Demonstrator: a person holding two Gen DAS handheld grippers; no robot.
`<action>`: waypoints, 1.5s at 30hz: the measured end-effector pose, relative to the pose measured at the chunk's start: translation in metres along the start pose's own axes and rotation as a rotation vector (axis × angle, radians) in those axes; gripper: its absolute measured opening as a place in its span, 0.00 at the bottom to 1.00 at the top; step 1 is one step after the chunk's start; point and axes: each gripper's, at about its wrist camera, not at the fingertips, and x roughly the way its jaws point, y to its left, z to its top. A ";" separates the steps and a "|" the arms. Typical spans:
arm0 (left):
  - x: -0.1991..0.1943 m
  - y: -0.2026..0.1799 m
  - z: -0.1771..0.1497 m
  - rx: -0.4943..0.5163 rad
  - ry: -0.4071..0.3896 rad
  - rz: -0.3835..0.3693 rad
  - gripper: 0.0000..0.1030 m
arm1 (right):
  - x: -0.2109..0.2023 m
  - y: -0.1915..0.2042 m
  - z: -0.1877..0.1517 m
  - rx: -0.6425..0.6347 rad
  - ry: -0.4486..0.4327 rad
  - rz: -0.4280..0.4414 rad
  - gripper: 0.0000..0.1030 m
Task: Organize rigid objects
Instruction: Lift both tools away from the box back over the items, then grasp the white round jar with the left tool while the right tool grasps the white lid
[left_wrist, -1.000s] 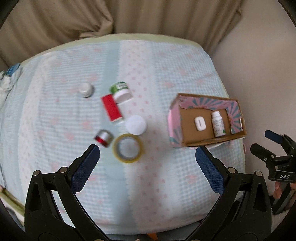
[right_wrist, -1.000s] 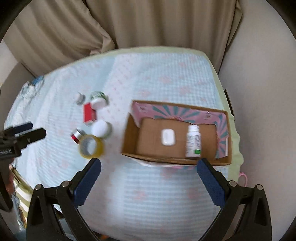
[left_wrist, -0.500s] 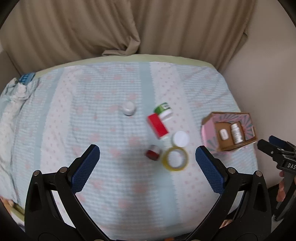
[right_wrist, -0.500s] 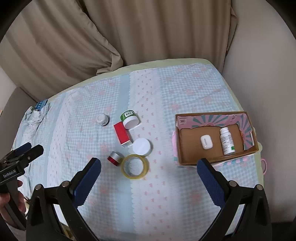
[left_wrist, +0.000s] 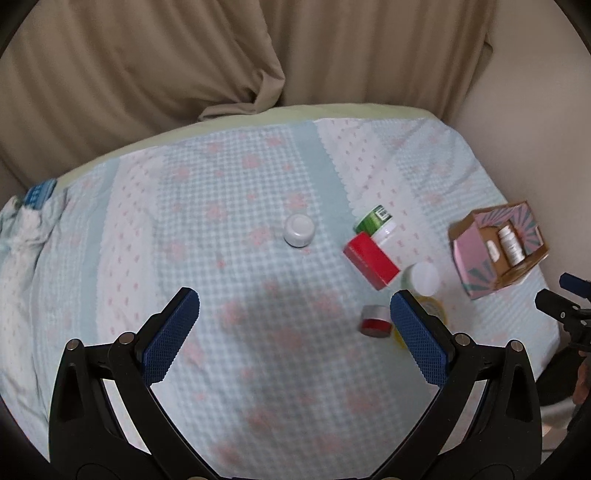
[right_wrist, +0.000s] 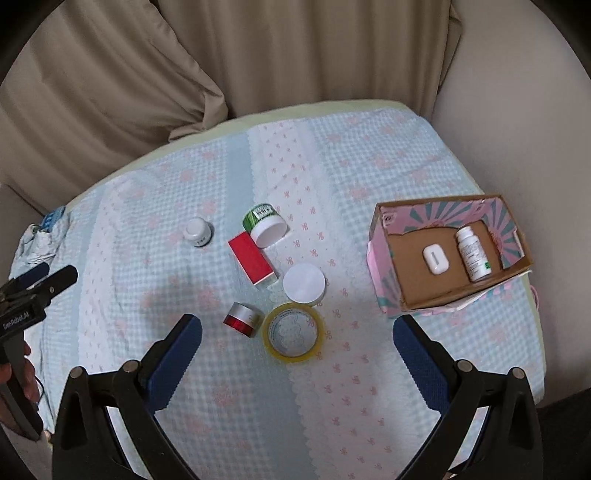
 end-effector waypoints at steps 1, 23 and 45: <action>0.010 0.002 0.002 0.006 0.001 -0.004 1.00 | 0.005 0.001 -0.001 0.004 0.004 -0.002 1.00; 0.275 -0.003 0.024 0.156 0.095 0.000 1.00 | 0.211 -0.006 -0.007 0.070 0.095 -0.048 1.00; 0.327 -0.005 0.033 0.166 0.089 -0.008 0.52 | 0.272 -0.015 -0.003 0.050 0.185 -0.032 0.65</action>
